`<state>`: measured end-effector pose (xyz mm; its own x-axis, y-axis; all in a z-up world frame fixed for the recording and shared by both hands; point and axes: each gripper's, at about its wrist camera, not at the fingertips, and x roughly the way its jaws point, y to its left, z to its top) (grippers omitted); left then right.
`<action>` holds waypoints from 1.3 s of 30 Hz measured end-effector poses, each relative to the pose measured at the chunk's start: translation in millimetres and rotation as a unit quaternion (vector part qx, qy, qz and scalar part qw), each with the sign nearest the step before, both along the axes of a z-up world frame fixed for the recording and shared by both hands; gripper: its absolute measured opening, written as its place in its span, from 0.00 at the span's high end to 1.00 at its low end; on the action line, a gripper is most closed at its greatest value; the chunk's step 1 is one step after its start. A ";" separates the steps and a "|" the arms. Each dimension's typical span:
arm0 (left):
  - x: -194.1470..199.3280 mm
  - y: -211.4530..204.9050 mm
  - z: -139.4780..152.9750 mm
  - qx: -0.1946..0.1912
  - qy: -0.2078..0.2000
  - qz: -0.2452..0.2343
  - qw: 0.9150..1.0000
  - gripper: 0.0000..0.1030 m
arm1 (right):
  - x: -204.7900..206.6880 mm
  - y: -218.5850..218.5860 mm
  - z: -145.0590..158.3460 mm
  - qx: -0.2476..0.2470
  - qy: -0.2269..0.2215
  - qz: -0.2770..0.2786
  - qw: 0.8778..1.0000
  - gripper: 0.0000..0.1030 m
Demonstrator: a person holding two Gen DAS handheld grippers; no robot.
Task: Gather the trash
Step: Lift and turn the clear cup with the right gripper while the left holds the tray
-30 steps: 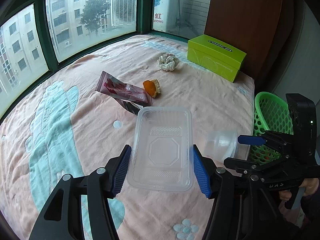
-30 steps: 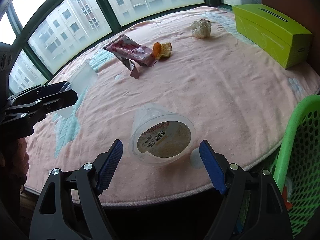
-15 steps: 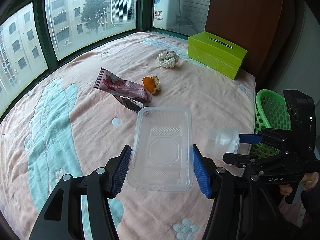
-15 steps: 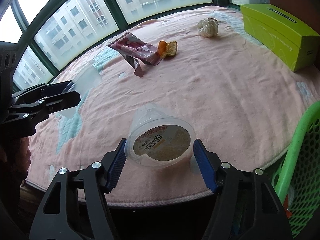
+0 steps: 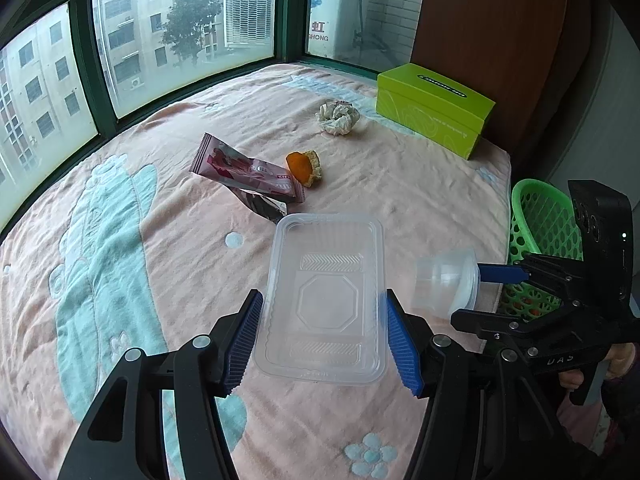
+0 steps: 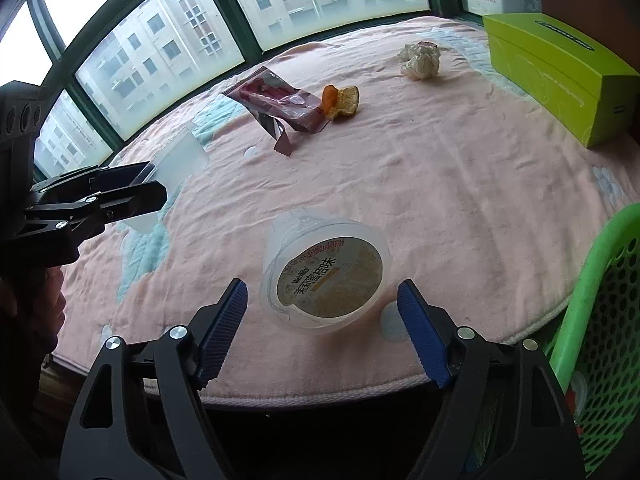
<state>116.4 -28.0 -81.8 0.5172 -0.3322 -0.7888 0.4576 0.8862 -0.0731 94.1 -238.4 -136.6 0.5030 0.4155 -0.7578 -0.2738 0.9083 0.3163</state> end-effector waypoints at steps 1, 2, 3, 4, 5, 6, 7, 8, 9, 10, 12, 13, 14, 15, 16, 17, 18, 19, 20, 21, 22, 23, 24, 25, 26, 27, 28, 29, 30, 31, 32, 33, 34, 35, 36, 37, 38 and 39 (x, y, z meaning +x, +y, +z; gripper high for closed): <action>-0.4 -0.1 -0.1 0.001 0.000 0.000 1.000 0.44 | 2.0 -1.0 -1.4 0.006 0.005 -0.002 1.000 0.25; -0.7 0.0 -0.2 0.001 0.000 0.000 1.000 0.44 | 3.4 -1.5 -1.2 0.007 0.007 -0.006 1.000 0.25; -0.7 0.4 -0.3 0.002 0.000 0.001 1.000 0.44 | 4.0 -1.9 0.8 0.002 0.004 -0.009 1.000 0.25; -0.7 1.1 -0.2 0.001 0.000 0.001 1.000 0.44 | 4.2 -1.7 4.5 -0.003 -0.001 -0.007 1.000 0.25; -0.4 2.2 -0.2 0.001 0.000 0.003 1.000 0.44 | 4.8 -0.7 8.8 -0.009 -0.003 -0.003 1.000 0.25; 0.3 3.6 -0.4 0.002 0.000 0.004 1.000 0.44 | 6.3 0.7 13.2 -0.017 -0.004 0.003 1.000 0.23; 0.8 4.9 -0.5 0.001 0.000 0.006 1.000 0.44 | 8.5 2.3 18.1 -0.022 -0.006 0.011 1.000 0.23; 1.3 6.1 -0.6 0.001 0.001 0.008 1.000 0.44 | 11.7 5.3 23.2 -0.032 -0.006 0.019 0.999 0.23; 1.7 7.7 -0.6 0.000 0.001 0.011 1.000 0.44 | 15.9 9.4 27.6 -0.041 -0.005 0.029 0.999 0.23; 2.1 9.4 -0.5 -0.001 0.001 0.012 1.000 0.44 | 20.6 14.4 30.3 -0.046 0.002 0.047 0.998 0.23; 1.5 12.8 -0.1 -0.003 0.001 0.015 1.000 0.44 | 31.1 27.3 33.3 -0.067 0.019 0.081 0.994 0.23; 1.0 14.5 -0.1 -0.004 0.001 0.016 1.000 0.44 | 36.1 35.0 33.8 -0.084 0.027 0.100 0.991 0.23; 0.7 15.8 -0.3 -0.004 0.001 0.018 1.000 0.44 | 40.3 42.7 34.1 -0.103 0.031 0.117 0.987 0.23; 0.3 17.7 -0.4 -0.004 0.001 0.020 1.000 0.44 | 44.9 49.6 34.1 -0.124 0.034 0.131 0.983 0.23; 0.2 19.8 -0.6 -0.005 0.002 0.022 1.000 0.44 | 49.9 56.0 33.2 -0.142 0.043 0.146 0.978 0.23; 0.1 21.9 -1.0 -0.006 0.003 0.025 1.000 0.44 | 55.0 62.2 31.3 -0.157 0.053 0.161 0.973 0.24; -0.1 24.2 -1.2 -0.006 0.003 0.027 1.000 0.44 | 58.5 67.8 30.3 -0.181 0.053 0.171 0.967 0.24; -0.2 26.5 -1.3 -0.006 0.004 0.030 1.000 0.44 | 60.6 72.0 29.4 -0.203 0.052 0.180 0.961 0.24; -0.5 28.4 -1.1 -0.008 0.004 0.031 0.999 0.44 | 62.6 75.7 28.0 -0.218 0.055 0.194 0.955 0.24; -1.0 31.1 -1.0 -0.008 0.003 0.034 0.999 0.44 | 63.3 79.3 26.4 -0.230 0.059 0.207 0.949 0.24; -1.3 33.4 -1.0 -0.009 0.003 0.036 0.999 0.44 | 63.3 83.3 24.2 -0.247 0.062 0.219 0.942 0.24; -1.4 35.9 -1.4 -0.008 0.003 0.038 0.999 0.44 | 62.0 86.2 21.9 -0.265 0.062 0.231 0.934 0.24; -1.2 38.0 -1.9 -0.008 0.004 0.041 0.999 0.44 | 59.5 88.6 20.3 -0.285 0.057 0.243 0.926 0.24; -1.6 40.4 -2.4 -0.008 0.005 0.043 0.999 0.44 | 56.8 91.4 18.4 -0.308 0.048 0.254 0.916 0.24; -1.8 43.4 -2.8 -0.009 0.005 0.046 0.999 0.44 | 54.5 93.5 15.7 -0.331 0.042 0.264 0.905 0.24; -1.8 46.0 -3.1 -0.010 0.006 0.049 0.999 0.44 | 52.1 94.7 13.0 -0.350 0.038 0.275 0.895 0.24; -1.8 48.2 -3.6 -0.010 0.007 0.052 0.999 0.44 | 50.2 95.9 11.1 -0.365 0.035 0.285 0.886 0.24; -1.3 50.4 -4.1 -0.010 0.008 0.054 0.998 0.44 | 48.9 96.8 9.0 -0.376 0.037 0.296 0.877 0.24; -1.3 52.1 -4.6 -0.011 0.009 0.056 0.998 0.44 | 47.1 98.6 7.5 -0.389 0.034 0.307 0.868 0.24; -1.3 53.6 -5.4 -0.012 0.010 0.058 0.998 0.44 | 45.5 100.3 6.9 -0.400 0.028 0.317 0.860 0.24; -1.3 54.8 -5.9 -0.014 0.012 0.060 0.998 0.44 | 44.8 101.9 6.1 -0.408 0.025 0.327 0.852 0.24; -1.3 55.6 -6.3 -0.015 0.013 0.061 0.998 0.44 | 44.0 104.2 5.0 -0.419 0.022 0.335 0.844 0.24; -1.6 55.6 -6.2 -0.016 0.013 0.062 0.998 0.44 | 43.9 106.4 4.5 -0.427 0.019 0.342 0.837 0.24; -1.9 56.1 -6.2 -0.016 0.013 0.063 0.998 0.44 | 44.6 108.5 3.7 -0.432 0.019 0.348 0.832 0.24; -2.1 56.9 -6.1 -0.017 0.013 0.063 0.998 0.44 | 45.4 110.4 2.8 -0.438 0.019 0.354 0.826 0.24; -2.4 57.2 -6.1 -0.017 0.014 0.064 0.998 0.44 | 45.5 112.9 0.9 -0.443 0.018 0.361 0.820 0.24; -2.9 57.6 -6.1 -0.017 0.013 0.064 0.998 0.44 | 47.4 115.5 -0.1 -0.446 0.020 0.367 0.816 0.24; -2.8 57.9 -6.3 -0.017 0.014 0.064 0.998 0.44 | 47.8 118.1 -2.3 -0.451 0.021 0.371 0.812 0.24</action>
